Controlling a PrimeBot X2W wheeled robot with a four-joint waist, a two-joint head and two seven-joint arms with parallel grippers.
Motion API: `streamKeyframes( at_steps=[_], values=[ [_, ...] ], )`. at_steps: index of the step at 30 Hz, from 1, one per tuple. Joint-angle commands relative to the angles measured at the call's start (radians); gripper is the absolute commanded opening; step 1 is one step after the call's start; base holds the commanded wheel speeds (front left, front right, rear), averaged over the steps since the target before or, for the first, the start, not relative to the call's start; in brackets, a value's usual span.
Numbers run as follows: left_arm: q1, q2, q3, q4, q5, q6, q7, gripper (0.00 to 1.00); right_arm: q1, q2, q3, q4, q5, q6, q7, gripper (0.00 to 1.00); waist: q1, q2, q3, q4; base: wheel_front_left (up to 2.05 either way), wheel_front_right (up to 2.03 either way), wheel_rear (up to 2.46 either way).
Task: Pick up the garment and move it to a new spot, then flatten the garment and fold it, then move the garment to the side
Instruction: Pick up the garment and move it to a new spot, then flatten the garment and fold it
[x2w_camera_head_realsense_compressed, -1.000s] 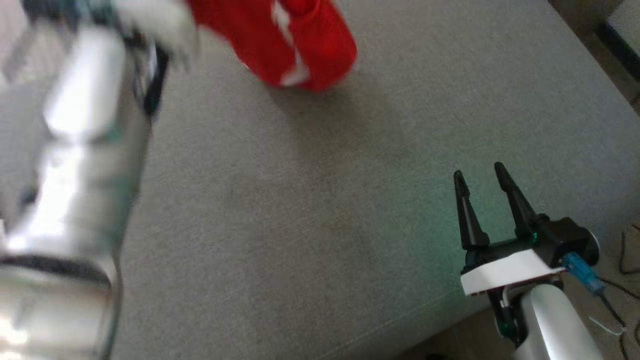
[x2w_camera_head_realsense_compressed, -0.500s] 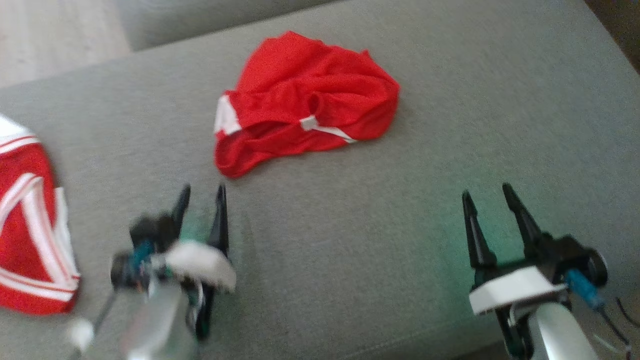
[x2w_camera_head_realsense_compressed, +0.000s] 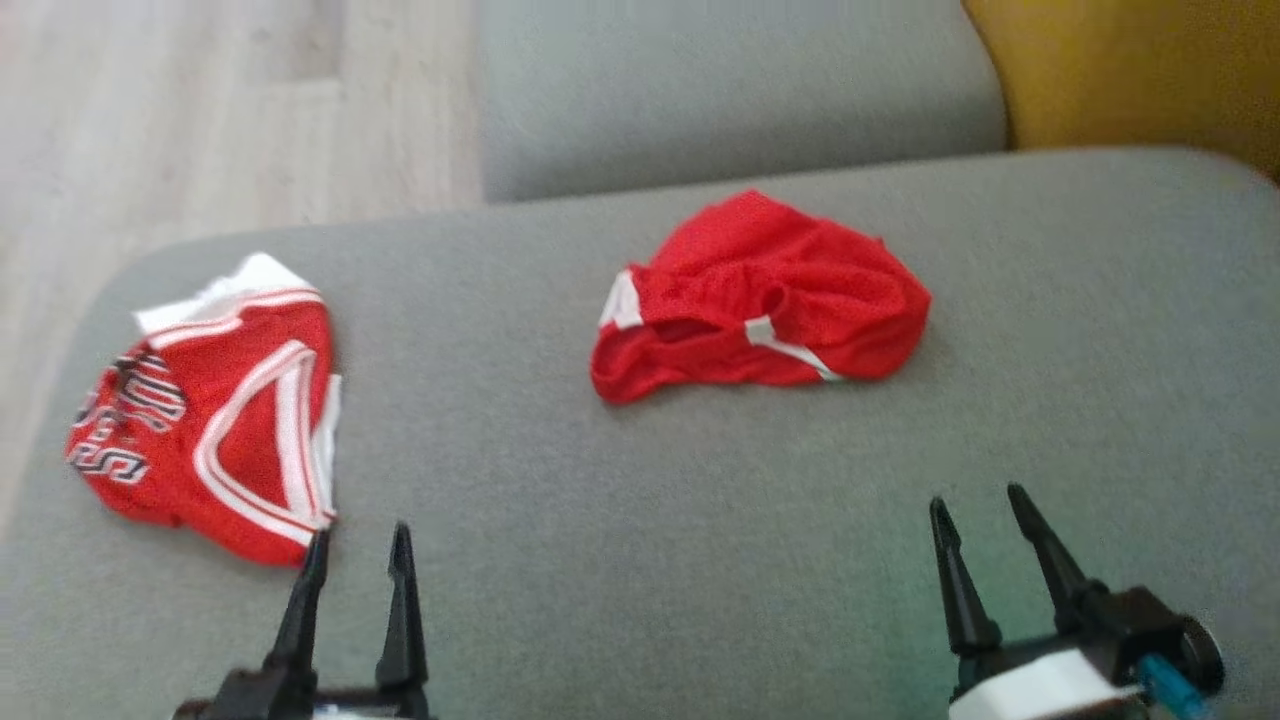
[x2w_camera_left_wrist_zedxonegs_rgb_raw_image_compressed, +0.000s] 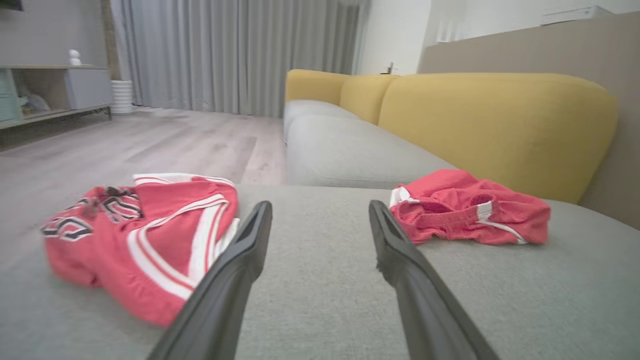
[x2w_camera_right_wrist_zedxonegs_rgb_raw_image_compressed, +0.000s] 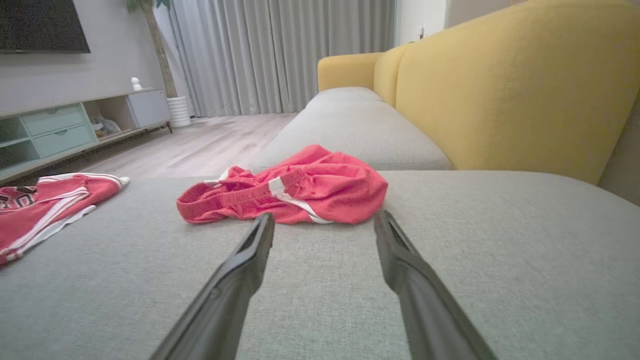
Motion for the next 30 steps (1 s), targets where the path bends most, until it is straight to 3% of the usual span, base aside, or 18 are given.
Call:
streamKeyframes(
  at_steps=[1, 9, 30],
  values=[
    [-0.005, -0.003, 0.037, -0.042, 0.011, 0.017, -0.009, 1.0, -0.006, -0.005, 0.022, -0.036, 0.007, -0.001, -0.004, 1.0, 0.0003, -0.0001, -0.04, 0.037, 0.0, 0.0, 0.0],
    [0.035, -0.003, 0.036, -0.05, 0.021, 0.064, -0.009, 1.0, 0.016, -0.005, 0.032, -0.051, 0.02, -0.001, -0.004, 1.0, 0.0003, -0.0001, -0.063, 0.044, 0.0, 0.0, 0.0],
    [0.062, -0.003, -0.001, -0.029, 0.059, 0.074, -0.009, 1.0, 0.042, -0.005, 0.02, -0.046, 0.025, -0.001, -0.004, 1.0, 0.0003, -0.0001, -0.086, 0.039, 0.0, 0.0, 0.0]
  ],
)
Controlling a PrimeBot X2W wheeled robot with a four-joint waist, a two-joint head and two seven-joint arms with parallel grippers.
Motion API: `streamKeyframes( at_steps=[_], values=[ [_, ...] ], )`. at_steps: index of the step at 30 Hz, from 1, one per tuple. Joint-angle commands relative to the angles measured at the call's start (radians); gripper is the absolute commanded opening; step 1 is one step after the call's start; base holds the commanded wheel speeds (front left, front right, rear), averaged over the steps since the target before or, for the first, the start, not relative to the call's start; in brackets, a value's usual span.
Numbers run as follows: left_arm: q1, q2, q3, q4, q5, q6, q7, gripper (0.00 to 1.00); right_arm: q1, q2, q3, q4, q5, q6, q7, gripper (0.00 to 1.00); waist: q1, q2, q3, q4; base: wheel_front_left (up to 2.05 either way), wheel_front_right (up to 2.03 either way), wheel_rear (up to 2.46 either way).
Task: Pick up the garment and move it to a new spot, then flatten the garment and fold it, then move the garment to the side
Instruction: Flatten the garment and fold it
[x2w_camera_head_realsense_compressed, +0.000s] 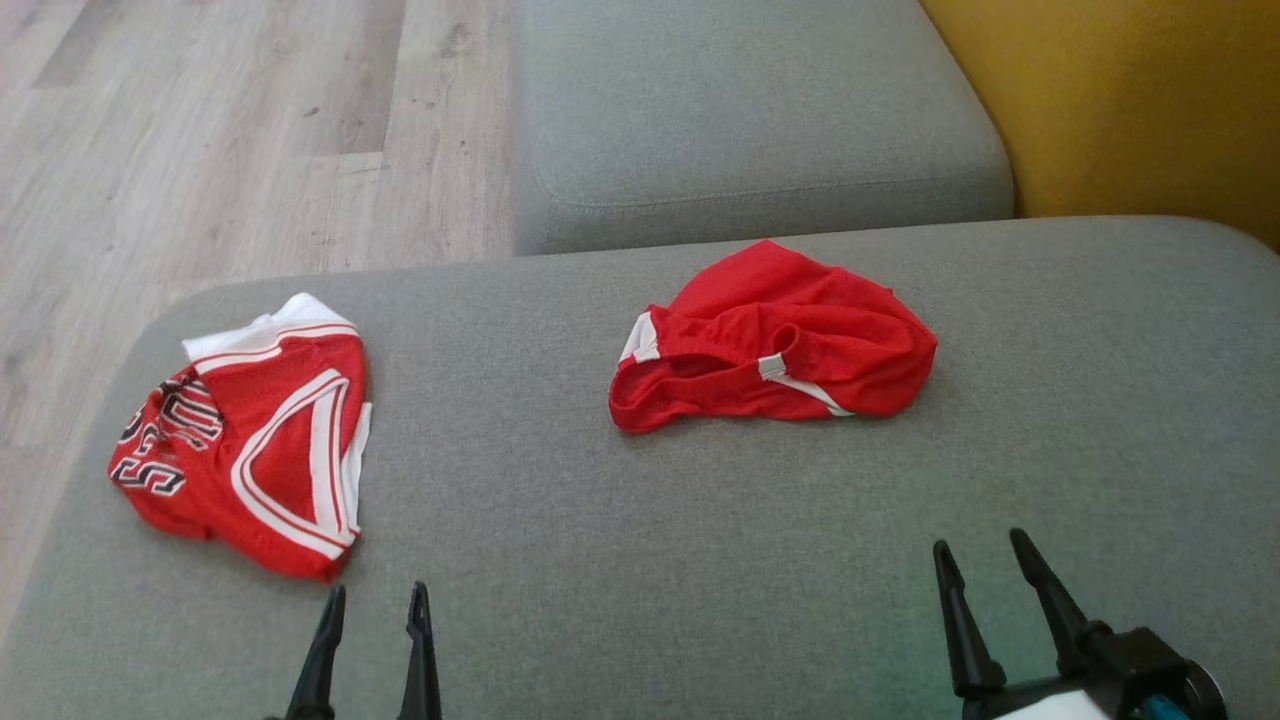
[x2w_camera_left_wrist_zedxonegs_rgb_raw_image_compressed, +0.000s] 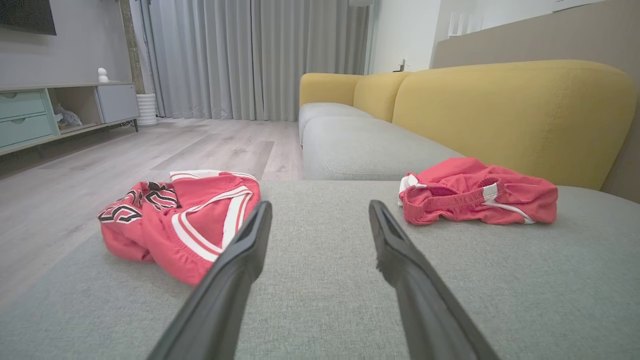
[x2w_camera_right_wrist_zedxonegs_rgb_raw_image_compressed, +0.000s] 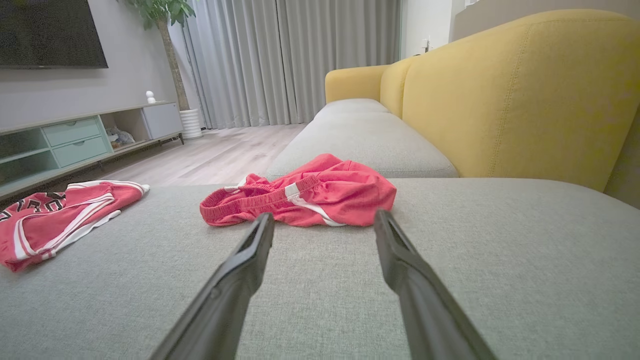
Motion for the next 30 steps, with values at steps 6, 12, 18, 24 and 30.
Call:
streamKeyframes(
  at_steps=[6, 12, 18, 24, 30],
  values=[
    [-0.019, -0.003, 0.029, -0.037, 0.007, 0.013, -0.009, 1.0, -0.036, -0.005, 0.014, -0.03, -0.005, -0.001, -0.004, 1.0, 0.0, 0.0, 0.015, -0.012, 0.0, 0.0, 0.0],
    [-0.053, -0.003, 0.012, -0.012, 0.032, 0.0, -0.009, 1.0, -0.055, -0.005, 0.017, -0.034, -0.011, -0.001, -0.004, 1.0, 0.0, 0.0, 0.054, -0.047, 0.0, 0.0, 0.0],
    [-0.201, -0.003, -0.058, 0.078, 0.07, -0.054, -0.009, 1.0, -0.094, -0.005, 0.015, -0.05, -0.024, -0.001, -0.004, 1.0, 0.0, 0.0, 0.151, -0.105, 0.0, 0.0, 0.0],
    [-0.482, 0.005, -0.154, 0.253, 0.152, -0.131, -0.009, 1.0, -0.17, -0.005, 0.047, -0.066, -0.017, -0.001, -0.004, 1.0, 0.0, 0.0, 0.304, -0.182, 0.0, 0.0, 0.0],
    [-0.747, 0.015, -0.237, 0.455, 0.196, -0.168, -0.009, 1.0, -0.227, -0.005, 0.069, -0.069, 0.006, -0.001, -0.004, 1.0, 0.0, 0.0, 0.409, -0.267, 0.0, 0.0, 0.0]
  ],
)
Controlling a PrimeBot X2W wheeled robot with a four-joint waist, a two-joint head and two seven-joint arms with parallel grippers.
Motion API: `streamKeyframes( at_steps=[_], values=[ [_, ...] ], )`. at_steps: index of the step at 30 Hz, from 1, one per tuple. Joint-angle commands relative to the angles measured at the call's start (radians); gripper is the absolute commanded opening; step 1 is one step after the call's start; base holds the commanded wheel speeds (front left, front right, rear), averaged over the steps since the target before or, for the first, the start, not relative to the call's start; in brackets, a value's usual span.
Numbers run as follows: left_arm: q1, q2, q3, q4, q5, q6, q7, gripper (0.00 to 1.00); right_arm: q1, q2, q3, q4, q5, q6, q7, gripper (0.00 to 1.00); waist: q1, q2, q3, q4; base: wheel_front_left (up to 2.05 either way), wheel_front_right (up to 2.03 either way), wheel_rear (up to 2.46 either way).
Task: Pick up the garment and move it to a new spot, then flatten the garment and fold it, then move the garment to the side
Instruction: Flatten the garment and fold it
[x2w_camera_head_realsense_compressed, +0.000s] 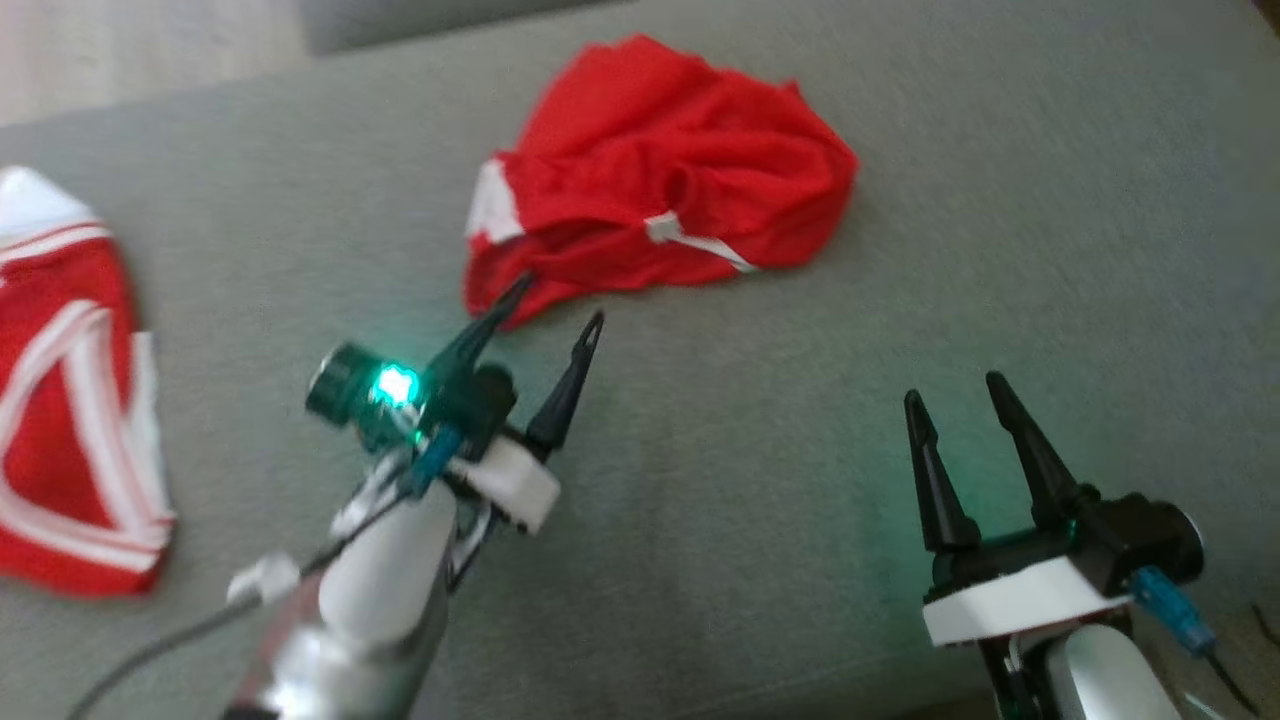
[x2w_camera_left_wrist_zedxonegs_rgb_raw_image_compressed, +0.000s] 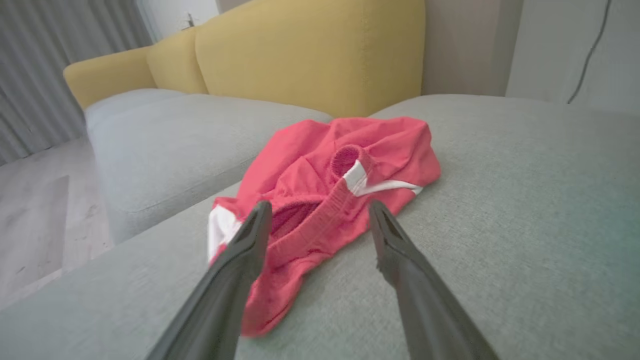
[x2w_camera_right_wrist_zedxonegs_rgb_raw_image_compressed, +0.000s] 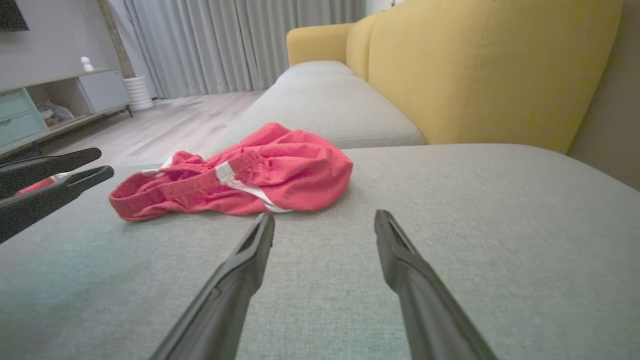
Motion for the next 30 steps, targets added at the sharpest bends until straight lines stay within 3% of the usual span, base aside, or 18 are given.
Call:
streamKeyframes(
  at_steps=[1, 7, 17, 18, 19, 20, 26, 30],
  values=[
    [-0.061, 0.017, 0.011, 0.018, 0.011, -0.006, -0.008, 1.0, -0.031, -0.006, 0.026, -0.034, 0.01, -0.001, -0.004, 1.0, -0.0005, 0.0, 0.082, -0.085, 0.0, 0.0, 0.0],
    [-0.219, 0.029, -0.032, 0.154, 0.04, -0.007, -0.008, 1.0, -0.051, -0.006, 0.052, -0.043, 0.032, -0.001, -0.004, 1.0, -0.0005, 0.0, 0.138, -0.152, 0.0, 0.0, 0.0],
    [-0.332, 0.056, -0.033, 0.263, 0.043, 0.046, -0.008, 1.0, -0.067, -0.006, 0.074, -0.045, 0.067, -0.001, -0.004, 1.0, -0.0005, 0.0, 0.174, -0.205, 0.0, 0.0, 0.0],
    [-0.343, 0.061, -0.043, 0.265, 0.039, 0.037, -0.008, 0.63, -0.067, -0.006, 0.076, -0.044, 0.073, -0.001, -0.004, 1.0, -0.0005, 0.0, 0.175, -0.209, 0.0, 0.0, 0.0],
    [-0.344, 0.062, -0.05, 0.256, 0.037, 0.03, -0.008, 0.12, -0.067, -0.006, 0.075, -0.043, 0.075, -0.001, -0.004, 1.0, -0.0005, 0.0, 0.175, -0.209, 0.0, 0.0, 0.0],
    [-0.343, 0.063, -0.057, 0.251, 0.033, 0.024, -0.008, 0.0, -0.066, -0.006, 0.074, -0.042, 0.076, -0.001, -0.004, 1.0, -0.0005, 0.0, 0.173, -0.208, 0.0, 0.0, 0.0],
    [-0.341, 0.042, -0.109, 0.163, -0.021, -0.009, -0.008, 0.0, -0.058, -0.006, 0.069, -0.032, 0.085, -0.001, -0.004, 1.0, -0.0005, 0.0, 0.127, -0.201, 0.0, 0.0, 0.0],
    [-0.377, 0.016, -0.139, 0.054, -0.132, -0.017, -0.008, 0.0, -0.04, -0.006, 0.061, -0.02, 0.074, -0.001, -0.004, 1.0, -0.0005, 0.0, 0.058, -0.185, 0.0, 0.0, 0.0]
  ],
)
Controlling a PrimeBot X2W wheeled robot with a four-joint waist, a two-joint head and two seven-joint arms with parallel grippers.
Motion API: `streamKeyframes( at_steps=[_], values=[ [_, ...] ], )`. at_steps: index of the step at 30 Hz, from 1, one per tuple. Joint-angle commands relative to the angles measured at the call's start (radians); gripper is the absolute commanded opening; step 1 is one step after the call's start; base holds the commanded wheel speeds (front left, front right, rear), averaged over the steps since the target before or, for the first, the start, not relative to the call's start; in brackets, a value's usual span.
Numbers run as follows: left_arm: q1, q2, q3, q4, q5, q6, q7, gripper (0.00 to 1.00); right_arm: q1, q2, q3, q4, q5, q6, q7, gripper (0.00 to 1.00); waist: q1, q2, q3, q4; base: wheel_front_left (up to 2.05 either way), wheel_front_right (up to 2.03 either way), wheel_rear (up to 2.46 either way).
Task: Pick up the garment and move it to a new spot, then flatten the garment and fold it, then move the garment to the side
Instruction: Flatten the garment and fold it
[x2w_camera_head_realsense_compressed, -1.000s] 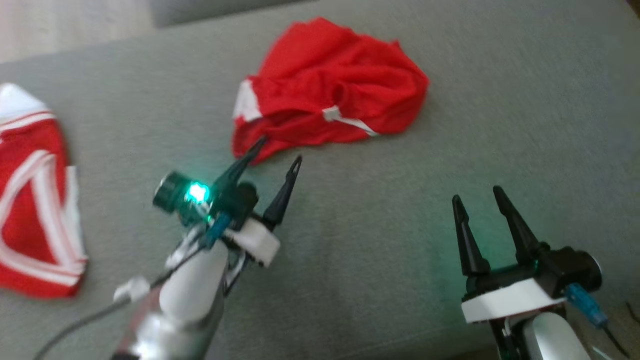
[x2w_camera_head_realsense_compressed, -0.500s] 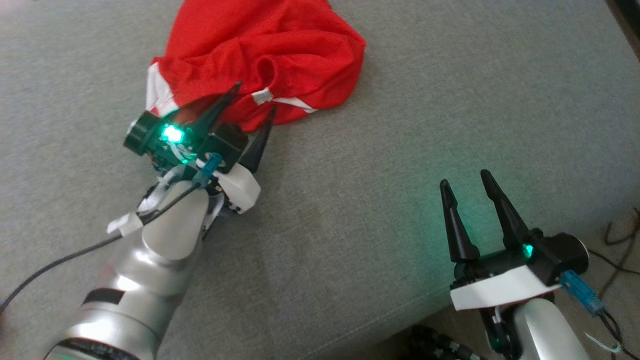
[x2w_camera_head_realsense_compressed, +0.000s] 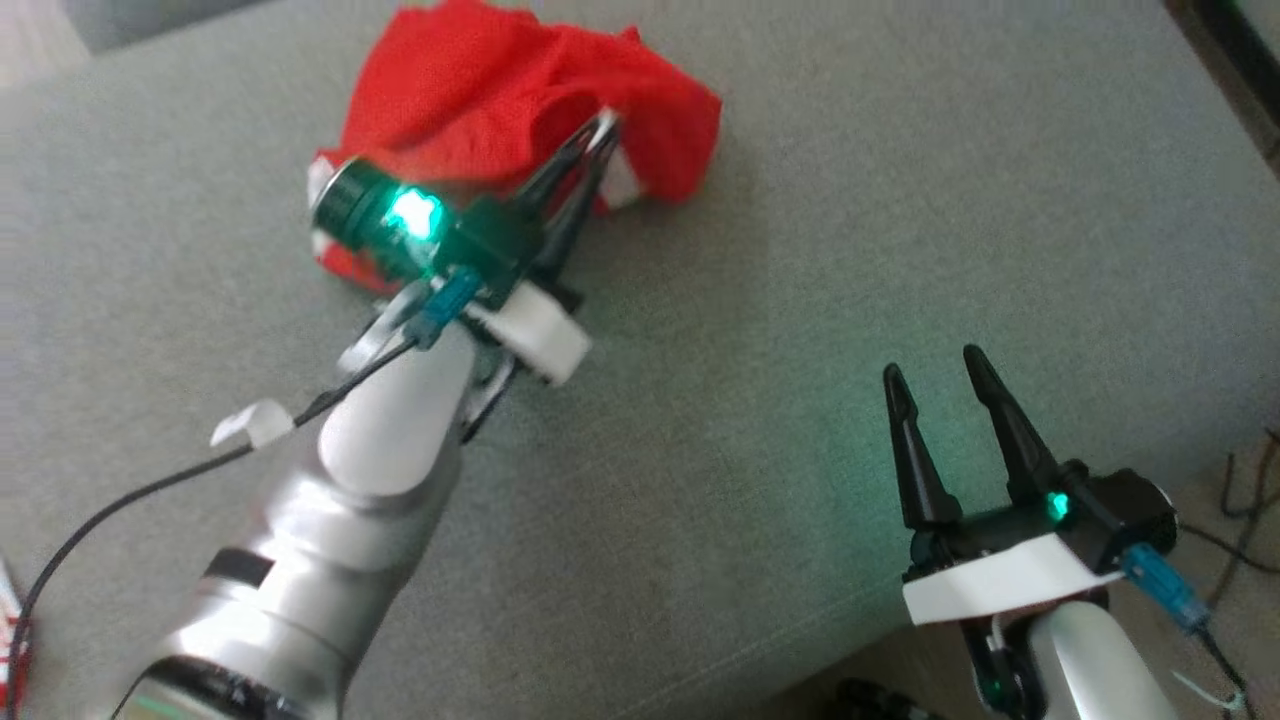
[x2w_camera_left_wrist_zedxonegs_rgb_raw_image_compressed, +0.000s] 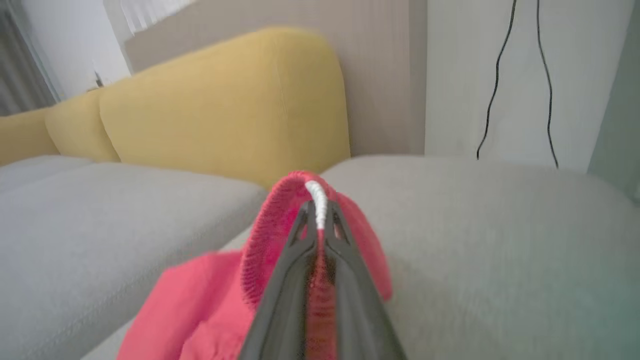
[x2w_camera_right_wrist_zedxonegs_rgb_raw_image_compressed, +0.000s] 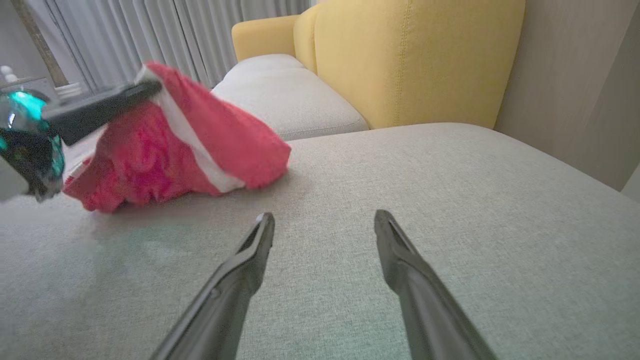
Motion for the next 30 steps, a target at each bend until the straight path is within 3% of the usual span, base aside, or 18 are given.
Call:
streamKeyframes(
  at_steps=[1, 5, 12, 20, 30],
  values=[
    [-0.077, 0.0, -0.009, -0.065, -0.048, -0.005, -0.006, 0.0, 0.019, -0.005, 0.01, -0.016, -0.009, -0.001, -0.004, 1.0, 0.0, 0.0, -0.057, 0.017, 0.0, 0.0, 0.0],
    [-0.184, 0.001, -0.071, -0.136, -0.197, -0.005, -0.006, 0.0, 0.048, -0.005, -0.013, -0.002, -0.032, -0.001, -0.004, 1.0, 0.0, 0.0, -0.148, 0.037, 0.0, 0.0, 0.0],
    [-0.31, 0.074, -0.087, -0.168, -0.372, -0.005, 0.052, 0.0, 0.095, -0.005, -0.015, -0.002, -0.04, -0.001, -0.004, 1.0, 0.0, 0.0, -0.248, 0.097, 0.0, 0.0, 0.0],
    [-0.066, 0.17, -0.146, -0.16, -0.534, -0.005, 0.173, 0.0, 0.119, -0.005, -0.003, 0.011, -0.067, -0.001, -0.004, 1.0, 0.0, 0.0, -0.241, 0.198, 0.0, 0.0, 0.0],
    [0.043, 0.221, -0.189, -0.113, -0.605, -0.005, 0.112, 0.0, 0.068, -0.005, 0.009, 0.183, -0.019, -0.001, -0.004, 1.0, 0.0, 0.0, -0.198, 0.243, 0.0, 0.0, 0.0]
  ],
)
